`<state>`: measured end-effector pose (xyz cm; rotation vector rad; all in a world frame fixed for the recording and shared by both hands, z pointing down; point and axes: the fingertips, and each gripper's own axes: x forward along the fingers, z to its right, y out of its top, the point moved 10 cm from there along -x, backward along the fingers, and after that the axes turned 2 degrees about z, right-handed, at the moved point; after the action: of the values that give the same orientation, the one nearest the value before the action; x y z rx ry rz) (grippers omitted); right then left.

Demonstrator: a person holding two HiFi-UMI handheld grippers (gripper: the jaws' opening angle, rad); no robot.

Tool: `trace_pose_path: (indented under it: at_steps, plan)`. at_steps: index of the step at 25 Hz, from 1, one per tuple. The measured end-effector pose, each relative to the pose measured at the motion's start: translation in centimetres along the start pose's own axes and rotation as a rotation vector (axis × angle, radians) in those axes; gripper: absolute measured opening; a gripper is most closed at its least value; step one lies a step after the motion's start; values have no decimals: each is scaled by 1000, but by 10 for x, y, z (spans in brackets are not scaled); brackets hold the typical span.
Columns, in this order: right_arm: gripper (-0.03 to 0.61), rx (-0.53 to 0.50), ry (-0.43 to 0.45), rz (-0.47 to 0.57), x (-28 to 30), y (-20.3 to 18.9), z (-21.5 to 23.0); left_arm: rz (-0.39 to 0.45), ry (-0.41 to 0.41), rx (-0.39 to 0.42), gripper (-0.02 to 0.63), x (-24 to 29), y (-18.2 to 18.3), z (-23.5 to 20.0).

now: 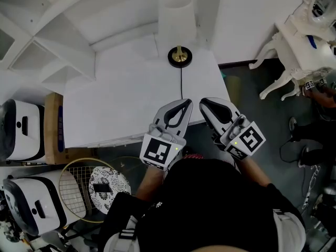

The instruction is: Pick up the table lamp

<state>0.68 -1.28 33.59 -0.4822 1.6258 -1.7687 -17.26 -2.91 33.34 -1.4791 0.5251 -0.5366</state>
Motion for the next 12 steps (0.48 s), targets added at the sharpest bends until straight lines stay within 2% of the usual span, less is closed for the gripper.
trace_pose_path:
  at_steps: [12]
  plan:
    - [22,-9,-26,-2,11,-6,8,-22,-13,-27,11,6,-14,-19]
